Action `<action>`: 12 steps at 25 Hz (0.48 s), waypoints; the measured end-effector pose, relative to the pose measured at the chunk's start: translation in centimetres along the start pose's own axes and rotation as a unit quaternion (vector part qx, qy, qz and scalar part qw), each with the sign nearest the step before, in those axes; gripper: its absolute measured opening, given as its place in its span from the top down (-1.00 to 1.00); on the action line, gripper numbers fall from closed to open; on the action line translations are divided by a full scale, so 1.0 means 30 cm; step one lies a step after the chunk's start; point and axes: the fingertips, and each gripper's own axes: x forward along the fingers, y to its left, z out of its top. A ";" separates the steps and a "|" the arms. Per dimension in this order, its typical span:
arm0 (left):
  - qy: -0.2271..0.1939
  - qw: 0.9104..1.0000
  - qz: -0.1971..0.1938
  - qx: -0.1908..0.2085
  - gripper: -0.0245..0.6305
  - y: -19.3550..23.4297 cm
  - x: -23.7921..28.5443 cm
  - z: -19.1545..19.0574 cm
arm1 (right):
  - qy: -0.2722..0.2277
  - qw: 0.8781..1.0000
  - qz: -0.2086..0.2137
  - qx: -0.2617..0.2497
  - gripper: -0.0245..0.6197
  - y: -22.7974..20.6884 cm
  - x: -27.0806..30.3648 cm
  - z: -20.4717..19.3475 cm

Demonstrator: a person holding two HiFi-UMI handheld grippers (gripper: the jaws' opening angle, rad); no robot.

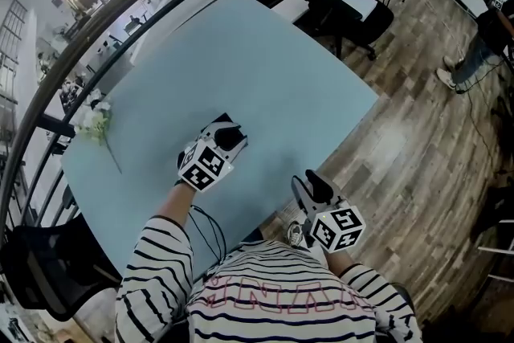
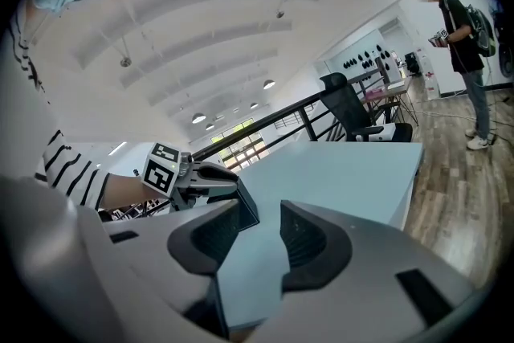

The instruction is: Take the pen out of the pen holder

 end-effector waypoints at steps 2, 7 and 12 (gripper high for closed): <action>0.008 1.000 -0.016 -0.004 0.59 -0.003 0.004 0.000 | 0.000 1.000 -0.001 0.001 0.39 -0.004 -0.004 0.001; 0.023 0.999 -0.044 -0.011 0.64 -0.008 0.009 -0.007 | -0.002 1.000 -0.003 0.003 0.40 -0.009 -0.008 0.004; 0.024 0.998 -0.048 -0.012 0.68 -0.009 0.005 -0.002 | -0.005 1.000 -0.006 0.003 0.40 -0.021 -0.020 0.015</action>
